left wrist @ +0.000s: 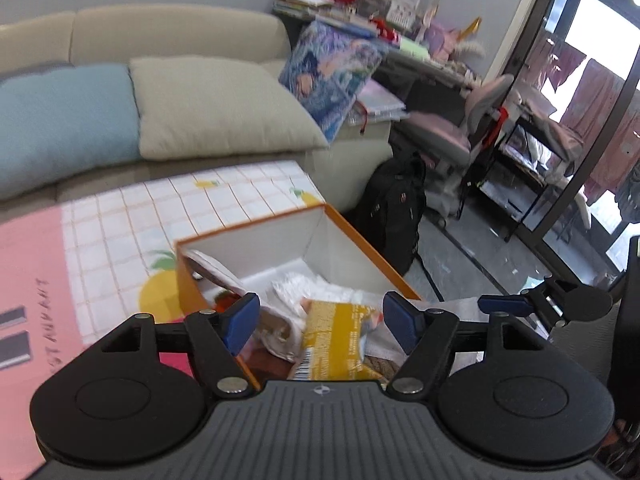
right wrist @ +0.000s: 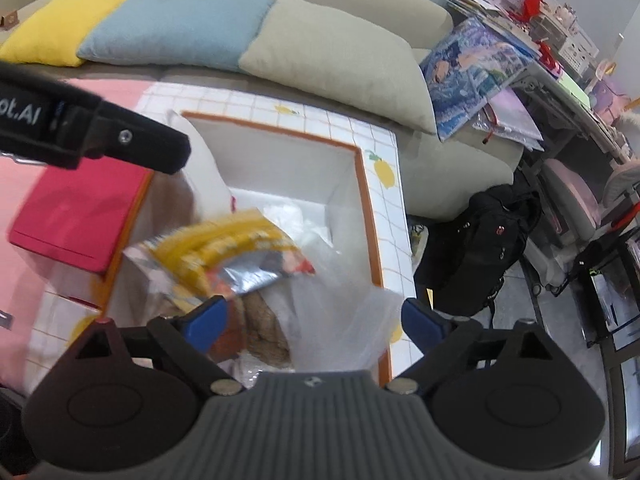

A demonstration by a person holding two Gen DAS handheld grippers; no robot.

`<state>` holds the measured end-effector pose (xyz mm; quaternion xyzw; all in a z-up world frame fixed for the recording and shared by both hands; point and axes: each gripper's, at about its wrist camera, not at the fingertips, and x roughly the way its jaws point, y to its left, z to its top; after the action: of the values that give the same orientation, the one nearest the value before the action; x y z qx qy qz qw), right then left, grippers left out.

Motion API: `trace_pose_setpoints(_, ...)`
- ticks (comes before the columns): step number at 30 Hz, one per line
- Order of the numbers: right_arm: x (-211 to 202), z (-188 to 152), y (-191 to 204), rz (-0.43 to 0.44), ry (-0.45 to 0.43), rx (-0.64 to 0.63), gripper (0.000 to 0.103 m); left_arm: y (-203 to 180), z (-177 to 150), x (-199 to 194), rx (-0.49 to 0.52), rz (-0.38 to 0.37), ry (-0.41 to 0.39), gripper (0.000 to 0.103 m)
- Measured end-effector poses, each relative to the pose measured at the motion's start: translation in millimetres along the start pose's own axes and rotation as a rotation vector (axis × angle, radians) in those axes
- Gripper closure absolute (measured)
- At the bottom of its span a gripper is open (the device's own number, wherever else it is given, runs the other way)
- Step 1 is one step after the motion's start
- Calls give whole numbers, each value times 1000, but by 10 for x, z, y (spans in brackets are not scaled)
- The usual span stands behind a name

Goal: Organize soft objects

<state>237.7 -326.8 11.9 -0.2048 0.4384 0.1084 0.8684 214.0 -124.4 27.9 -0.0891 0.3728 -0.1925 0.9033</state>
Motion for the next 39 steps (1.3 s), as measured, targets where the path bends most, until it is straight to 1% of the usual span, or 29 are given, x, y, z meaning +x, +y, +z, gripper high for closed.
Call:
trace_pose_setpoints(2,-121,39,37,-4,-14,-1,10,9,9,-140,12,13,-28,20)
trace_pose_setpoints(9,-602,150,203,14,-113,10,7,62,16,-721,55,68,-151,20)
trace_pose_setpoints(13,-884,185,278,83,-204,87,6,67,-85,-1079,90,81,-218,19)
trace_pose_setpoints(16,-1088,168,397,116,-274,146,6,79,-190,-1319,109,125,-273,17)
trace_pose_setpoints(18,-1197,136,470,130,-309,194,6,83,-277,-1462,119,154,-293,17)
trace_pose_setpoints(21,-1321,69,604,176,-335,239,5,86,-420,-1656,128,187,-325,17)
trace_pose_setpoints(24,-1432,-25,789,181,-361,250,5,112,-543,-1827,121,212,-340,17)
trace_pose_setpoints(27,-1530,-142,978,140,-391,240,5,197,-679,-2006,96,227,-351,17)
trace_pose_setpoints(30,-1621,-286,1149,93,-427,219,5,285,-807,-2112,64,268,-353,17)
trace_pose_setpoints(34,-1644,-459,1321,38,-448,234,3,374,-1009,-2154,27,361,-359,15)
trace_pose_setpoints(36,-1614,-496,1373,38,-431,256,3,382,-1096,-2115,34,412,-353,13)
trace_pose_setpoints(37,-1598,-510,1391,41,-417,271,3,391,-1152,-2099,36,444,-346,11)
trace_pose_setpoints(39,-1557,-534,1421,48,-388,296,3,383,-1211,-2011,39,509,-305,9)
